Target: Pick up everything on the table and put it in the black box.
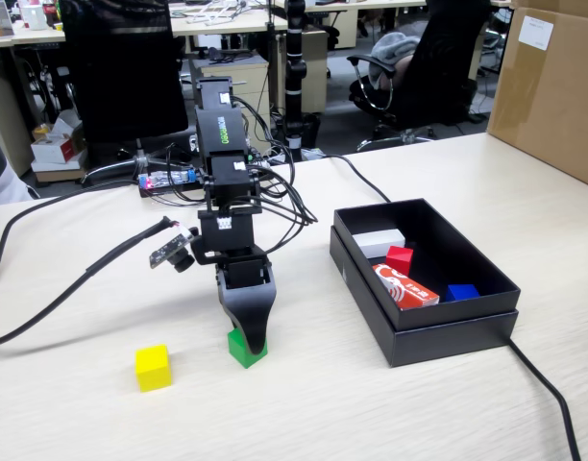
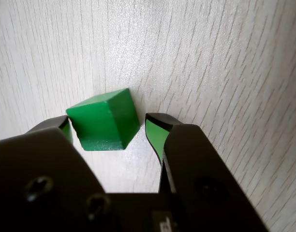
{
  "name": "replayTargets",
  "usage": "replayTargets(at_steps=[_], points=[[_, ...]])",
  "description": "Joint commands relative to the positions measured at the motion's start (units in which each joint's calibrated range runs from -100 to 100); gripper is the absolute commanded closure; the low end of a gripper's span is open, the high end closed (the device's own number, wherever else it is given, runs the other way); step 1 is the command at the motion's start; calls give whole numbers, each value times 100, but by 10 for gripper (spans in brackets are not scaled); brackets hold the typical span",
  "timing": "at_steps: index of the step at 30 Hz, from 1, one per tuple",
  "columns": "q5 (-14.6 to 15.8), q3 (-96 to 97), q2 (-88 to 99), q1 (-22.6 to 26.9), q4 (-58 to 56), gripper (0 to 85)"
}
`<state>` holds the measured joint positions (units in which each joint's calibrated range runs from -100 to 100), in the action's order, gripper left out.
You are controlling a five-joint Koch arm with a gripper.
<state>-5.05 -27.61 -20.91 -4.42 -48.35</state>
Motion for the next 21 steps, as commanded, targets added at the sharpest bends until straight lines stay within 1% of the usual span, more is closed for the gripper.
replayTargets(at_steps=[1,5,9,20,21], points=[[-24,-194,123,5,-309,571],[-34,-185,123,10,-551,573],[-24,-149,123,24,-810,620],[49,14,582,24,-810,650],[44,69,708,24,-810,712]])
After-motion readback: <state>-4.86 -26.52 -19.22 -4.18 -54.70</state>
